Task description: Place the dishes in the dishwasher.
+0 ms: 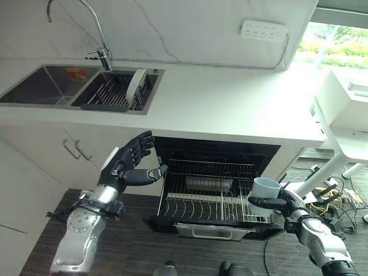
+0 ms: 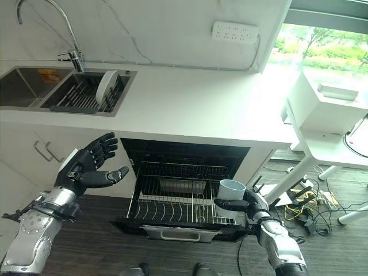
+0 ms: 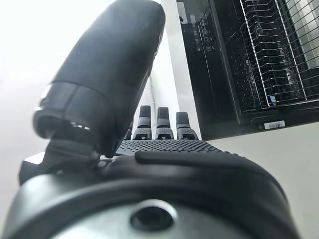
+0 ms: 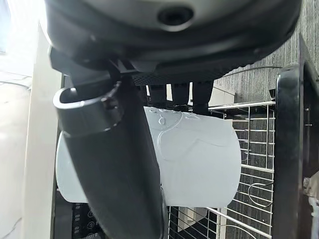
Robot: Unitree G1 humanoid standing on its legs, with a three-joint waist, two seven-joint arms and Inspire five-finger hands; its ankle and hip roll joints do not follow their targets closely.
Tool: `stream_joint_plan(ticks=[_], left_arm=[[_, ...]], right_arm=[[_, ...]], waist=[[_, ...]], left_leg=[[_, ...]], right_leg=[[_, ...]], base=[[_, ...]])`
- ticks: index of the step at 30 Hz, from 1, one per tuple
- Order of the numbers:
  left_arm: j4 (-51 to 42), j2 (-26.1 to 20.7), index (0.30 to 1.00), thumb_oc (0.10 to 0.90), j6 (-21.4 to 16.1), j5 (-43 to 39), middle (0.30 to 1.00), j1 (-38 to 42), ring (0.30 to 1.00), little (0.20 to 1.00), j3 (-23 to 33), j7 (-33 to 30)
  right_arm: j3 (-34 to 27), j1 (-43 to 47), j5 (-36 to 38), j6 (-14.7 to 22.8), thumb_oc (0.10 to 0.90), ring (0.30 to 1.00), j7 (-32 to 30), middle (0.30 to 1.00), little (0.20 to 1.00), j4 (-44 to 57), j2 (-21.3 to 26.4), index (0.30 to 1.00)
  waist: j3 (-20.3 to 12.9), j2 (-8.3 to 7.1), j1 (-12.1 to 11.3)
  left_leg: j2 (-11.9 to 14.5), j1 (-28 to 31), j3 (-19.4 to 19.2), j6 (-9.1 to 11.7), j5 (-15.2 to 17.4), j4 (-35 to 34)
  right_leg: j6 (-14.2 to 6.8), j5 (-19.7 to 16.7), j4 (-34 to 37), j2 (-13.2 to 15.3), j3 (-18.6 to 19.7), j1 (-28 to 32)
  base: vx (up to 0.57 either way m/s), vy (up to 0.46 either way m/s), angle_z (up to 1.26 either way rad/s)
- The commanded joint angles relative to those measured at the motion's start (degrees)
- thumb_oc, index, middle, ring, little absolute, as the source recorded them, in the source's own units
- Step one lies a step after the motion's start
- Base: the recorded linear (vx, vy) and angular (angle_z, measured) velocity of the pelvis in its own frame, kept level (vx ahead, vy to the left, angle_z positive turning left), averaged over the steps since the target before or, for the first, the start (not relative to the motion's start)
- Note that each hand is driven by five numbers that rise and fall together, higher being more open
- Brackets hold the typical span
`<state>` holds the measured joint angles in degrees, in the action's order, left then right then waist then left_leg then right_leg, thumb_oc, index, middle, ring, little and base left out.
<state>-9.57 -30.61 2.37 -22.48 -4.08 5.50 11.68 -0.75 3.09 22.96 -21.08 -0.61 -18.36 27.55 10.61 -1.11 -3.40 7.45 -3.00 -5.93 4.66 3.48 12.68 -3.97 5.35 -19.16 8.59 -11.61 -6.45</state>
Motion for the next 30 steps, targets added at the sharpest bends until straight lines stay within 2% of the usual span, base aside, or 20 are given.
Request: stream_joint_plan(ticks=[1, 9, 15, 22, 30], left_arm=[[-4.0, -3.1, 0.9, 0.8, -6.7, -3.9, 0.9, 6.2, 0.9, 0.9, -0.3, -1.1], [-4.3, -3.6, 0.9, 0.8, -5.6, -4.3, 0.9, 7.0, 0.9, 0.9, -1.7, -1.3], [-3.9, -4.4, 0.9, 0.8, -5.7, -5.4, 0.9, 7.7, 0.9, 0.9, -2.5, -0.7], [-4.4, -4.5, 0.9, 0.8, -6.9, -5.3, 0.9, 7.9, 0.9, 0.9, -3.1, -0.5], [-5.2, -4.1, 0.9, 0.8, -6.4, -5.3, 0.9, 7.7, 0.9, 0.9, -3.2, 1.0]], right_arm=[[0.0, 7.4, 0.6, 7.1, 0.4, 0.3, -0.9, 0.3, 0.3, 1.2, 4.6, 0.3], [1.3, 11.4, 1.3, 6.7, 0.4, 0.3, -1.1, 0.3, 0.3, -6.5, 7.8, 0.3], [3.3, 14.2, 0.5, 7.9, 0.4, 0.3, -1.1, 0.3, 0.3, -12.9, 9.4, 0.3], [5.4, 15.5, 1.7, 8.9, 0.4, 0.3, -0.1, 0.3, 0.3, -18.0, 8.8, 0.3], [6.6, 15.3, 1.0, 9.8, 0.4, 0.3, 0.3, 0.3, 0.3, -21.0, 7.1, 0.3]], waist=[[-2.3, 0.08, -0.3], [-2.5, 0.42, -1.5], [-2.8, 0.71, -2.5], [-3.2, 1.14, -3.3], [-3.5, 1.65, -3.8]], left_leg=[[-0.2, -0.3, -1.6, -0.2, 10.4, 4.5], [-0.3, -0.2, -1.2, 0.0, 10.3, 4.5], [-0.4, -0.2, -0.7, 0.1, 10.2, 4.5], [-0.5, -0.2, -0.3, 0.1, 10.1, 4.5], [-0.4, -0.4, 0.0, 0.2, 9.9, 4.5]], right_leg=[[-3.8, 7.5, 2.0, 1.7, -3.1, 4.4], [-3.6, 7.8, 2.0, 1.9, -4.0, 5.1], [-3.6, 8.0, 2.0, 2.2, -4.6, 5.5], [-3.3, 8.2, 2.0, 2.4, -5.1, 5.9], [-3.1, 8.6, 2.0, 2.6, -5.7, 6.3]], base=[[0.04, -0.014, 0.04], [0.03, -0.017, 0.06], [0.03, -0.019, 0.06], [0.03, -0.01, 0.02], [0.03, -0.007, 0.06]])
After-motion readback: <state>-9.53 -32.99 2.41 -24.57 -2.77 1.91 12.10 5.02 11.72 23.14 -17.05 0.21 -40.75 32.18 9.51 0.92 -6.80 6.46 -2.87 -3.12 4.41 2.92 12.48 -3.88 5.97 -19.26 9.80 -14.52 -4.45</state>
